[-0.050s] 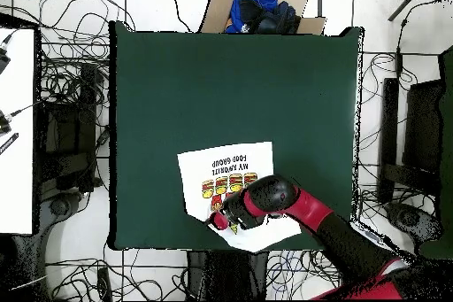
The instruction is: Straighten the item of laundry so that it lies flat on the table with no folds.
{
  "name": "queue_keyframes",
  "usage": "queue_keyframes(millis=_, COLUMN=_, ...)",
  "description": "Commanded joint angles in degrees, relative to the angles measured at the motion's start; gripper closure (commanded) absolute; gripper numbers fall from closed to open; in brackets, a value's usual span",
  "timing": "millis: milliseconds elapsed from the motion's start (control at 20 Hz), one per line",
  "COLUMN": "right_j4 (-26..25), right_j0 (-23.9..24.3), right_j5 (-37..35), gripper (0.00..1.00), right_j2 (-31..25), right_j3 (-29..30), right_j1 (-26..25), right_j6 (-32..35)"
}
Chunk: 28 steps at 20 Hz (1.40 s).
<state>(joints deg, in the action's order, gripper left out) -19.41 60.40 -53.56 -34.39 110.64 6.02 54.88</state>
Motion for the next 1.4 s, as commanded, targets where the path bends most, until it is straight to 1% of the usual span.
queue_keyframes(millis=50, right_j4=2.32, right_j0=0.02, right_j5=-7.64, gripper=1.00, right_j2=-2.83, right_j3=-5.35, right_j1=-4.92, right_j6=-5.43)
queue_keyframes(millis=300, right_j4=2.52, right_j0=1.90, right_j5=-7.52, gripper=1.00, right_j2=-3.95, right_j3=-5.78, right_j1=-7.68, right_j6=-6.26)
queue_keyframes(millis=550, right_j4=4.72, right_j0=3.07, right_j5=-10.54, gripper=1.00, right_j2=-5.59, right_j3=-4.90, right_j1=-9.08, right_j6=-5.28)
queue_keyframes(millis=950, right_j4=6.25, right_j0=5.25, right_j5=-10.39, gripper=1.00, right_j2=-7.19, right_j3=-6.16, right_j1=-13.70, right_j6=-6.04)
queue_keyframes(millis=1150, right_j4=5.51, right_j0=5.92, right_j5=-10.74, gripper=1.00, right_j2=-7.78, right_j3=-7.58, right_j1=-15.48, right_j6=-7.84)
queue_keyframes(millis=1400, right_j4=4.47, right_j0=6.08, right_j5=-10.61, gripper=1.00, right_j2=-8.15, right_j3=-8.96, right_j1=-16.85, right_j6=-8.28)
